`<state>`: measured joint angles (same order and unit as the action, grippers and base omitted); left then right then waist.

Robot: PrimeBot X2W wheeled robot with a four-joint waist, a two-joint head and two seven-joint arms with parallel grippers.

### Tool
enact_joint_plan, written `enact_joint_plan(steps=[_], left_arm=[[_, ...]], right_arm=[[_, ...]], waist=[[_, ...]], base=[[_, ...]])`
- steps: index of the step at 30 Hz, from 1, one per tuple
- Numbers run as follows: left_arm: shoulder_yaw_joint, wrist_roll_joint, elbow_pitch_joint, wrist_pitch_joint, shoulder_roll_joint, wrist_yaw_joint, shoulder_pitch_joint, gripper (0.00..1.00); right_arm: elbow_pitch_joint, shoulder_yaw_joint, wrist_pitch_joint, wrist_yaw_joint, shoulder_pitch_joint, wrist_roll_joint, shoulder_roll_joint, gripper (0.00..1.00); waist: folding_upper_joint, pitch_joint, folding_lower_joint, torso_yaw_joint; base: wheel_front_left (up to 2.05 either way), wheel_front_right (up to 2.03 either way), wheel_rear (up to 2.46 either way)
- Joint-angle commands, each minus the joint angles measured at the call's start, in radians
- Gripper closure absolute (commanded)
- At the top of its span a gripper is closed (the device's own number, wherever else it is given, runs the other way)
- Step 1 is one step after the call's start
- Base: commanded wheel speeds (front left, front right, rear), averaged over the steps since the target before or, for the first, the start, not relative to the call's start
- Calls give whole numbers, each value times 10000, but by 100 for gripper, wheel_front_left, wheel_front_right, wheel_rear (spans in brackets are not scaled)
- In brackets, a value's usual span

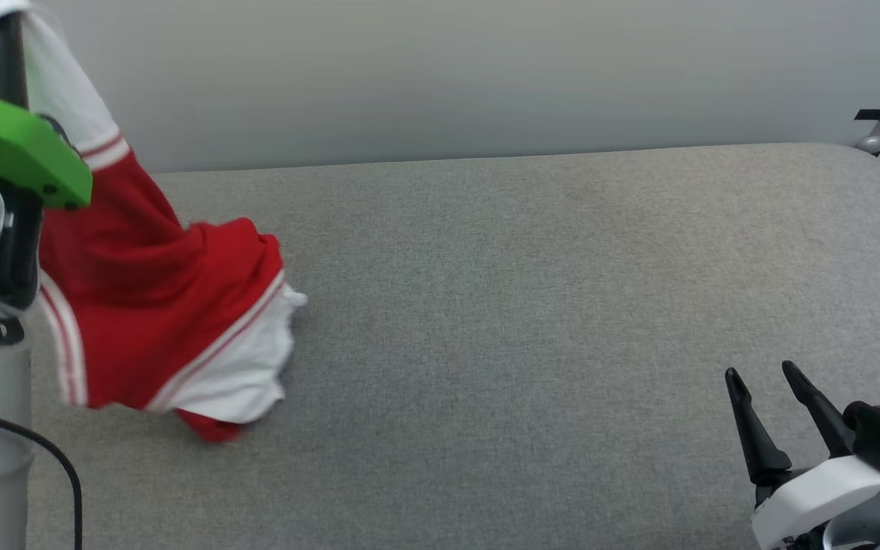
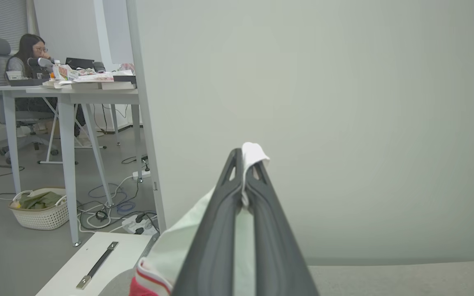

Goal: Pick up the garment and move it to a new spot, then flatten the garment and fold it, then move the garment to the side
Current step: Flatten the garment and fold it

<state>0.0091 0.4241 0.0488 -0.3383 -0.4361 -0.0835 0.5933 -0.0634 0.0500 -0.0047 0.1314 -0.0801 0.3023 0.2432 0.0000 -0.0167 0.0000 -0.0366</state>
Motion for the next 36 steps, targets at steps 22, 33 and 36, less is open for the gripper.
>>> enact_joint_plan(steps=[22, 33, 36], left_arm=[[-7624, -126, -3119, -658, 3824, 1295, -1480, 100], [-10319, 1598, -4463, 1154, 3857, 367, -177, 0], [-10681, 2056, -4702, 1471, 3857, 225, 100, 0]], right_arm=[[491, -9, -434, -7, 601, -49, -449, 0], [849, 291, -492, -7, 960, -123, -600, 0], [923, 256, -502, -7, 975, -130, -602, 0]], waist=[[0, -871, 0, -1376], [0, -1208, 0, -1766], [0, -1164, 0, -1690]], base=[[0, 0, 0], [0, 0, 0], [0, 0, 0]])
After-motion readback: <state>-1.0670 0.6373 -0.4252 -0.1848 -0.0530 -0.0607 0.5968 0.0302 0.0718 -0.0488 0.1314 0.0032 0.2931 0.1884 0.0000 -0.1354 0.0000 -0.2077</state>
